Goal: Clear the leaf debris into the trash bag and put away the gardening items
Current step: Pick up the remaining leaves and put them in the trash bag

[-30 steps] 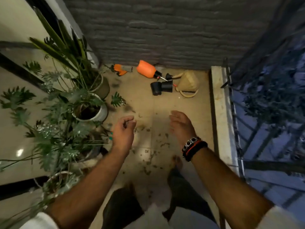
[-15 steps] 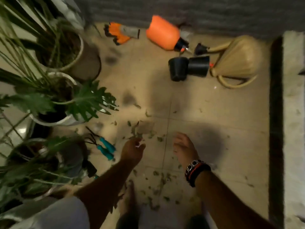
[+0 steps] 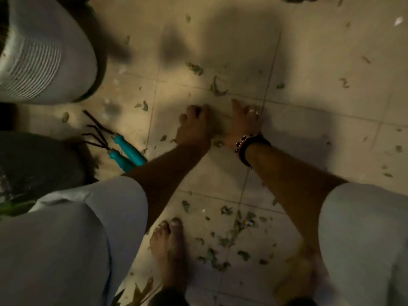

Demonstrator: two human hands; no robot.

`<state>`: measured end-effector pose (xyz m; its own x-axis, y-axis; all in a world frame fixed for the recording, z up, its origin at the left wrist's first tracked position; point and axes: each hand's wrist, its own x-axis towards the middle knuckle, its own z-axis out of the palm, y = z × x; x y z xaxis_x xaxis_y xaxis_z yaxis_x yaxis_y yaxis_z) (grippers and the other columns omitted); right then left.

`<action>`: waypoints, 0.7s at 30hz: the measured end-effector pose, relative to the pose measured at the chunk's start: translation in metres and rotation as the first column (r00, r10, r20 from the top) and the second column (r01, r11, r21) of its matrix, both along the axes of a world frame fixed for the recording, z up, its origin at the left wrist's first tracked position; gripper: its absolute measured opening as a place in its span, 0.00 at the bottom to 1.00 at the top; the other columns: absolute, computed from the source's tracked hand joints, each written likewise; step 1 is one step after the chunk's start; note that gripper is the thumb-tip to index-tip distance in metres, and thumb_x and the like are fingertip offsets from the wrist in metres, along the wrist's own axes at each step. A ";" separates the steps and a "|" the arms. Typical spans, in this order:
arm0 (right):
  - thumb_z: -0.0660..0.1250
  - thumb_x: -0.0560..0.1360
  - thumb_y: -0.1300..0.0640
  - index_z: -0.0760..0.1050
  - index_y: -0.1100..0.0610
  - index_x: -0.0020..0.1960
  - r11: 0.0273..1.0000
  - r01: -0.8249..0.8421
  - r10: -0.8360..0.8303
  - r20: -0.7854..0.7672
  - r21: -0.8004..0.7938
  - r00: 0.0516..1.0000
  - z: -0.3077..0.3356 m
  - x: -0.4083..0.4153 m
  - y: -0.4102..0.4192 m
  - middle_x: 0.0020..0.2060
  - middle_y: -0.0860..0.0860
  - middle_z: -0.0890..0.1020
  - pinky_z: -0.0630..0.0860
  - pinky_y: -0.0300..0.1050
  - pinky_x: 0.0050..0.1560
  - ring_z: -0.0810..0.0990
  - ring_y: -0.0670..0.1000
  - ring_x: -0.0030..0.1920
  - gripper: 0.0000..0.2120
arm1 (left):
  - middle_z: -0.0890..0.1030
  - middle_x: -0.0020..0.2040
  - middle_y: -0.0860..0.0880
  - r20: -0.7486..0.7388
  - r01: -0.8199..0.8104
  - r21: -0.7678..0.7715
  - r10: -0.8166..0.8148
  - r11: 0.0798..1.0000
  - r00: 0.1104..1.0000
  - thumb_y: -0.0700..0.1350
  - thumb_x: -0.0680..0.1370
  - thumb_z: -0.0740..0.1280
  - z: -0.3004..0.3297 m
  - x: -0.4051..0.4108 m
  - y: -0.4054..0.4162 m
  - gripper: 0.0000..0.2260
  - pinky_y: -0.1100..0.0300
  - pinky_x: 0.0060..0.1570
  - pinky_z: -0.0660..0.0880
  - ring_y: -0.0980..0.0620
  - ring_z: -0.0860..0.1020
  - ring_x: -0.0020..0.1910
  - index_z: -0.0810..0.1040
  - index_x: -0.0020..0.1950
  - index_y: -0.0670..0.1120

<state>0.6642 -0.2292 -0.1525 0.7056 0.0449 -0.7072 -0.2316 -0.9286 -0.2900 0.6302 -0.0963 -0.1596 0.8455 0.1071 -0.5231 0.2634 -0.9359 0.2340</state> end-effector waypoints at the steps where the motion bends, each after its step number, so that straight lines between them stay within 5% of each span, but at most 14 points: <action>1: 0.71 0.70 0.48 0.53 0.47 0.77 0.999 -0.047 0.047 0.024 -0.007 0.999 -0.002 -0.003 0.001 0.73 0.61 0.58 0.58 0.57 0.72 0.57 0.64 0.73 0.41 | 0.64 0.69 0.41 0.033 0.059 -0.060 -0.057 0.996 0.998 0.48 0.76 0.69 -0.001 -0.007 -0.006 0.29 0.44 0.54 0.78 0.38 0.71 0.62 0.62 0.75 0.49; 4: 0.67 0.72 0.52 0.70 0.52 0.65 0.986 -0.161 0.158 0.076 0.037 0.985 -0.003 -0.007 0.000 0.67 0.59 0.67 0.68 0.54 0.67 0.66 0.63 0.68 0.21 | 0.71 0.61 0.40 0.047 0.157 -0.198 -0.151 0.967 0.987 0.49 0.78 0.66 0.005 -0.023 -0.017 0.22 0.47 0.46 0.79 0.39 0.77 0.52 0.66 0.71 0.47; 7: 0.67 0.73 0.53 0.75 0.54 0.57 0.978 -0.201 0.199 0.050 0.053 0.979 -0.002 -0.012 -0.015 0.58 0.58 0.76 0.74 0.52 0.60 0.74 0.61 0.60 0.13 | 0.73 0.61 0.43 0.030 0.256 -0.202 -0.256 0.945 0.966 0.49 0.80 0.63 0.014 -0.027 -0.015 0.22 0.52 0.42 0.76 0.41 0.78 0.51 0.65 0.73 0.50; 12: 0.63 0.77 0.59 0.77 0.56 0.45 0.970 0.030 -0.035 0.017 0.241 0.999 0.005 -0.025 -0.056 0.41 0.53 0.80 0.71 0.41 0.41 0.78 0.57 0.46 0.05 | 0.67 0.73 0.45 0.084 0.431 -0.114 -0.423 0.895 0.902 0.52 0.78 0.67 0.029 0.013 0.006 0.30 0.51 0.63 0.71 0.44 0.69 0.69 0.61 0.78 0.49; 16: 0.59 0.77 0.59 0.76 0.53 0.64 0.957 -0.017 0.002 0.051 0.289 0.999 0.013 -0.022 -0.091 0.49 0.56 0.79 0.73 0.44 0.46 0.78 0.56 0.45 0.16 | 0.59 0.79 0.43 0.190 0.323 0.131 -0.344 0.937 0.920 0.60 0.76 0.65 0.018 0.096 0.031 0.34 0.41 0.73 0.61 0.37 0.58 0.76 0.59 0.78 0.51; 19: 0.56 0.80 0.66 0.69 0.49 0.71 0.904 -0.182 0.246 -0.123 0.387 0.961 0.022 -0.026 -0.098 0.50 0.52 0.77 0.69 0.39 0.44 0.75 0.46 0.38 0.23 | 0.50 0.81 0.41 0.031 0.261 0.098 -0.265 0.960 0.964 0.69 0.72 0.54 -0.005 0.146 0.036 0.42 0.39 0.76 0.50 0.35 0.49 0.79 0.51 0.81 0.49; 21: 0.56 0.80 0.66 0.70 0.53 0.71 0.898 -0.257 0.291 -0.042 0.358 0.956 0.023 -0.030 -0.101 0.59 0.56 0.78 0.71 0.41 0.49 0.79 0.54 0.47 0.22 | 0.54 0.80 0.38 -0.037 0.360 0.101 -0.358 0.927 0.933 0.70 0.70 0.48 -0.024 0.144 0.027 0.44 0.40 0.76 0.52 0.35 0.51 0.79 0.56 0.79 0.46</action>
<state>0.6341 -0.3305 -0.1297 0.5630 0.4797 -0.6730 -0.0235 -0.8047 -0.5932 0.7742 -0.0695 -0.1835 0.8285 -0.1475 -0.5402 -0.0918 -0.9874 0.1287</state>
